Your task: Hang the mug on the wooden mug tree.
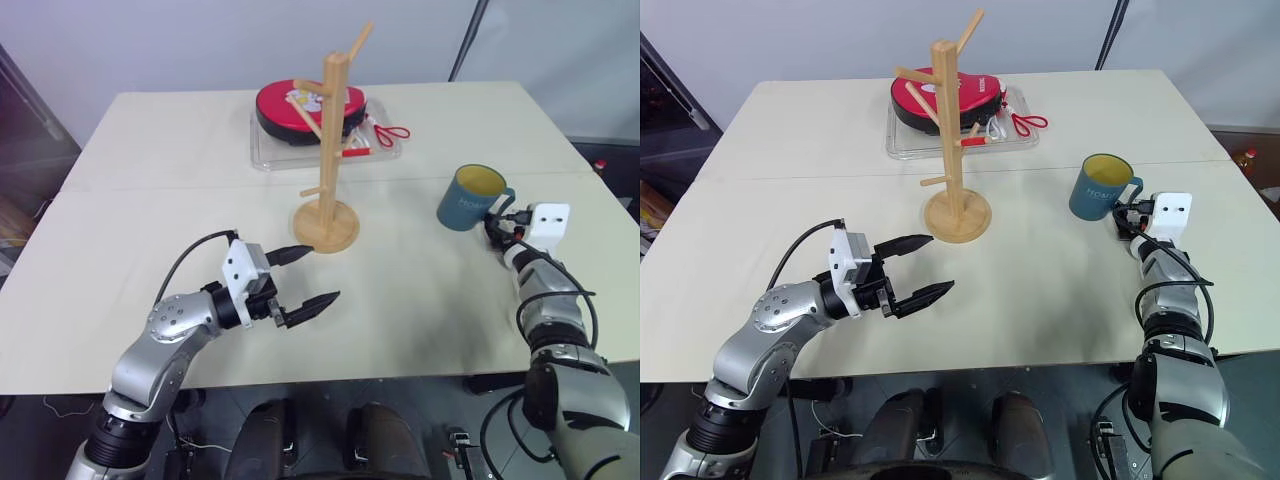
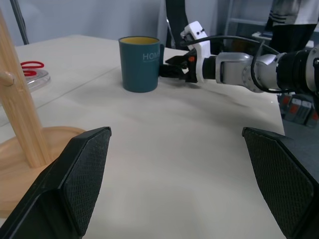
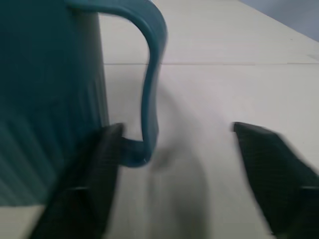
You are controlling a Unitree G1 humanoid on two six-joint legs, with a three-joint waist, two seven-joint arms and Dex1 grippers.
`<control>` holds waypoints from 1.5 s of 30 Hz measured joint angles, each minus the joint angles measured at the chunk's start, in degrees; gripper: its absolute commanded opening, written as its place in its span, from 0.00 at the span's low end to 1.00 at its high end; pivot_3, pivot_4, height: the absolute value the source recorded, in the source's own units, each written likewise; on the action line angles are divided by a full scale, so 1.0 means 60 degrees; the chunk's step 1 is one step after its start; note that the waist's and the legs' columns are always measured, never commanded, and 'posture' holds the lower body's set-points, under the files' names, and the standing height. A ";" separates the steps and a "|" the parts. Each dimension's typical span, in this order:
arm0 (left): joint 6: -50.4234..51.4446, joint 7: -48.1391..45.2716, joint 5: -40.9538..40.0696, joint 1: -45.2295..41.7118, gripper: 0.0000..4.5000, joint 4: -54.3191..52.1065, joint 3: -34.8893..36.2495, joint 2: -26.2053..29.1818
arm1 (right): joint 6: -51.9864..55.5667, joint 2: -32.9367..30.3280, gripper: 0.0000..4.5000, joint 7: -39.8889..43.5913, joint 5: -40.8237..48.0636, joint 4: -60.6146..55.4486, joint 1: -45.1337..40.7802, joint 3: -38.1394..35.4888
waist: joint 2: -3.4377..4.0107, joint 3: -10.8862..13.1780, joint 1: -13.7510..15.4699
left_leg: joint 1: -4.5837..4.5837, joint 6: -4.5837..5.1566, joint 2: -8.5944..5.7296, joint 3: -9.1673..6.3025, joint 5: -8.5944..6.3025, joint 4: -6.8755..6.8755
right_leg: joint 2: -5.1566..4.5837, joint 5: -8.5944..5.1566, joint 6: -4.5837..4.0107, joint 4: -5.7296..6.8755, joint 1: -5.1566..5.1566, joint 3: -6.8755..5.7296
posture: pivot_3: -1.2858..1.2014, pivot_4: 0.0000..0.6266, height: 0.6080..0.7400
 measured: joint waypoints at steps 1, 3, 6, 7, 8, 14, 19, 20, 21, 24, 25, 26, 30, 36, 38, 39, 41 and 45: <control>0.0000 0.0004 0.0015 0.0000 1.00 0.0000 0.0000 0.0000 | -0.0035 0.0000 0.29 0.0057 0.0005 0.0059 -0.0026 0.0000 | 0.0000 0.0000 0.0001 | 0.0000 0.0000 0.0000 0.0000 0.0000 0.0000 | 0.0000 0.0000 0.0000 0.0000 0.0001 0.0000 | 0.52 0.24 1.00; 0.0000 0.0010 0.0027 0.0001 1.00 0.0000 0.0000 -0.0012 | -0.0106 0.0001 0.09 0.0184 0.0016 0.0150 -0.0060 0.0000 | 0.0000 0.0000 0.0002 | 0.0000 0.0000 0.0000 0.0000 0.0000 0.0000 | 0.0000 0.0000 0.0000 0.0000 0.0001 0.0000 | 0.52 0.24 1.00; -0.0005 0.0029 0.0038 0.0046 1.00 -0.0001 0.0001 -0.0044 | -0.0150 -0.0007 0.02 0.0420 0.0036 0.0204 -0.0082 0.0008 | 0.0000 0.0000 0.0003 | -0.0001 0.0000 0.0000 0.0000 0.0000 0.0001 | -0.0002 0.0000 0.0000 -0.0001 0.0001 0.0000 | 0.52 0.24 1.00; -0.0005 0.0033 0.0038 0.0069 1.00 -0.0001 0.0002 -0.0047 | -0.0168 -0.0007 0.02 0.0499 0.0045 0.0204 -0.0081 0.0007 | 0.0000 0.0000 0.0002 | -0.0001 0.0000 0.0000 0.0000 0.0000 0.0002 | -0.0002 0.0000 0.0000 -0.0001 0.0002 0.0000 | 0.52 0.24 1.00; -0.0005 0.0036 0.0040 0.0086 1.00 -0.0001 0.0002 -0.0053 | -0.0203 -0.0004 0.02 0.0595 0.0058 0.0187 -0.0073 0.0005 | 0.0000 0.0000 0.0002 | -0.0001 0.0000 0.0000 -0.0001 0.0000 0.0001 | -0.0002 0.0000 0.0000 -0.0001 0.0001 0.0000 | 0.52 0.24 1.00; -0.0066 0.0104 0.0059 0.0233 1.00 0.0008 0.0059 -0.0044 | -0.0291 -0.0092 0.02 0.1201 -0.0190 -0.2060 0.1259 0.0512 | 0.0002 0.0001 0.0017 | -0.0003 0.0001 0.0000 -0.0002 -0.0001 -0.0001 | -0.0005 0.0000 0.0000 -0.0001 -0.0001 0.0000 | 0.52 0.24 1.00; -0.0348 0.0156 0.0050 0.0180 1.00 0.0711 0.0639 0.0007 | 0.0807 -0.0938 0.02 0.2514 -0.0508 -0.7781 0.3530 0.1865 | 0.0035 0.0012 -0.0011 | -0.0002 0.0047 0.0015 -0.0003 -0.0029 -0.0002 | 0.0001 0.0000 0.0001 0.0004 -0.0011 0.0001 | 0.52 0.24 1.00; -0.0400 0.0149 0.0052 0.0137 1.00 0.0902 0.0770 0.0039 | 0.1003 -0.1089 0.02 0.2706 -0.0510 -0.8528 0.3603 0.2072 | 0.0038 0.0014 -0.0041 | 0.0000 0.0045 0.0022 -0.0003 -0.0029 -0.0002 | 0.0006 0.0000 0.0001 0.0005 -0.0013 0.0002 | 0.52 0.24 1.00; -0.0488 0.0110 0.0052 0.0050 1.00 0.1129 0.0883 0.0080 | 0.1384 -0.1259 0.02 0.2909 -0.0512 -0.9483 0.3636 0.2258 | 0.0037 0.0014 -0.0046 | 0.0001 0.0043 0.0029 -0.0003 -0.0029 0.0001 | 0.0013 0.0000 0.0001 0.0004 -0.0011 0.0002 | 0.52 0.24 1.00; -0.0717 -0.0132 0.0048 -0.0173 1.00 0.1664 0.1142 0.0179 | 0.2698 -0.1689 0.02 0.3280 -0.0732 -1.1636 0.2891 0.2952 | 0.0027 0.0016 -0.0002 | 0.0000 0.0041 0.0031 -0.0005 -0.0029 0.0008 | 0.0015 0.0000 0.0001 0.0004 -0.0011 0.0000 | 0.52 0.24 1.00; -0.0725 -0.0182 0.0030 -0.0260 1.00 0.1744 0.1214 0.0200 | 0.3108 -0.1696 0.02 0.3297 -0.0788 -1.1935 0.2519 0.3149 | 0.0023 0.0018 0.0018 | -0.0005 0.0041 0.0029 -0.0004 -0.0029 0.0010 | 0.0011 0.0000 0.0000 0.0003 -0.0014 -0.0001 | 0.52 0.24 1.00; -0.0725 -0.0209 -0.0022 -0.0381 1.00 0.1793 0.1294 0.0207 | 0.3533 -0.1697 0.02 0.3314 -0.0909 -1.2121 0.2051 0.3359 | 0.0020 0.0020 0.0029 | -0.0008 0.0043 0.0028 -0.0004 -0.0030 0.0013 | 0.0008 0.0000 0.0000 0.0002 -0.0014 -0.0001 | 0.52 0.24 1.00; -0.0581 -0.0284 -0.0497 -0.0532 1.00 0.1771 0.1780 0.0370 | 0.4404 -0.1675 0.02 0.3342 -0.1319 -1.2057 0.0877 0.3904 | 0.0008 0.0024 0.0074 | -0.0018 0.0049 0.0016 -0.0007 -0.0034 0.0014 | -0.0003 0.0000 -0.0001 -0.0006 -0.0014 -0.0006 | 0.52 0.24 1.00; -0.0195 -0.0242 -0.1040 -0.0575 1.00 0.1310 0.2190 0.0563 | 0.4559 -0.1574 0.02 0.3412 -0.1750 -1.1245 -0.0120 0.4251 | 0.0006 0.0025 0.0027 | -0.0017 0.0051 0.0008 -0.0007 -0.0034 0.0013 | -0.0008 0.0000 -0.0001 -0.0005 -0.0012 -0.0007 | 0.52 0.24 1.00; -0.0161 -0.0170 -0.1088 -0.0567 1.00 0.1175 0.2306 0.0581 | 0.4549 -0.1562 0.02 0.3477 -0.1836 -1.1030 -0.0268 0.4307 | 0.0007 0.0025 0.0024 | -0.0017 0.0051 0.0008 -0.0006 -0.0034 0.0013 | -0.0007 0.0000 -0.0001 -0.0004 -0.0012 -0.0008 | 0.52 0.24 1.00; -0.0151 -0.0149 -0.1139 -0.0562 1.00 0.1131 0.2323 0.0588 | 0.4538 -0.1556 0.02 0.3508 -0.1863 -1.0920 -0.0322 0.4316 | 0.0006 0.0025 0.0022 | -0.0016 0.0051 0.0008 -0.0005 -0.0034 0.0013 | -0.0007 0.0000 -0.0001 -0.0004 -0.0010 -0.0007 | 0.52 0.24 1.00; -0.0068 -0.0104 -0.1221 -0.0510 1.00 0.1040 0.2331 0.0588 | 0.4480 -0.1511 0.02 0.3554 -0.1921 -1.0729 -0.0451 0.4341 | 0.0006 0.0025 0.0021 | -0.0016 0.0051 0.0008 -0.0004 -0.0034 0.0013 | -0.0007 0.0001 0.0000 -0.0003 -0.0011 -0.0008 | 0.52 0.24 1.00; -0.0008 0.0021 -0.1259 -0.0464 1.00 0.0876 0.2344 0.0587 | 0.4347 -0.1446 0.02 0.3702 -0.2035 -1.0373 -0.0811 0.4484 | 0.0006 0.0025 0.0005 | -0.0015 0.0051 0.0009 -0.0005 -0.0034 0.0013 | -0.0004 0.0001 0.0000 -0.0001 -0.0012 -0.0008 | 0.52 0.24 1.00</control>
